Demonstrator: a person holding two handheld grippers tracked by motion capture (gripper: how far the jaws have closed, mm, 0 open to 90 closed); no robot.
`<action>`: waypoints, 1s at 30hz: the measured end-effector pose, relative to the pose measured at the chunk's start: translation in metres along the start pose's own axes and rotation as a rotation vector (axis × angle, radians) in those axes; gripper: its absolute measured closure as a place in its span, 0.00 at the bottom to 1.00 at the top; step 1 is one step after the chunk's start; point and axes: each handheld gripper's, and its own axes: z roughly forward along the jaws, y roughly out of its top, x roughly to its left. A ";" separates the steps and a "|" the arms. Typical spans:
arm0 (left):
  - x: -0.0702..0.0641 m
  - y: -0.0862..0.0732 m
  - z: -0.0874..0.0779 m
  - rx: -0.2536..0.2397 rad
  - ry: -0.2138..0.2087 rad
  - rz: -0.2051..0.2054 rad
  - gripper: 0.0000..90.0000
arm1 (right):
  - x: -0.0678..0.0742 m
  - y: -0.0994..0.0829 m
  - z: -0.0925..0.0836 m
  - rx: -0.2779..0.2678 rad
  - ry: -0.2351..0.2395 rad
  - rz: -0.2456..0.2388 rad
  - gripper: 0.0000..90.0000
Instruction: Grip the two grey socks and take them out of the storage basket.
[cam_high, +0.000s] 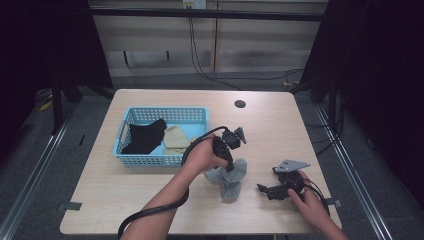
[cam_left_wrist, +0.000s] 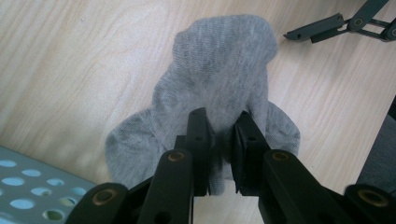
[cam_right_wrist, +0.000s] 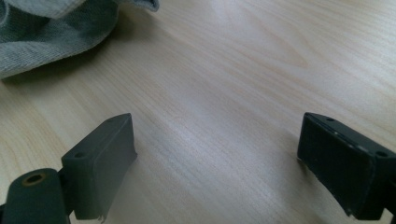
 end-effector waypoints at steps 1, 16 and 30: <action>0.000 0.000 0.001 -0.004 0.004 0.001 0.87 | 0.000 0.000 0.000 0.000 0.000 0.000 0.12; -0.001 -0.003 0.005 -0.034 0.009 0.010 0.63 | 0.000 0.000 0.000 0.000 0.000 0.000 0.12; -0.002 -0.006 -0.001 -0.072 0.024 0.020 0.30 | 0.000 0.000 0.000 0.000 0.000 0.000 0.12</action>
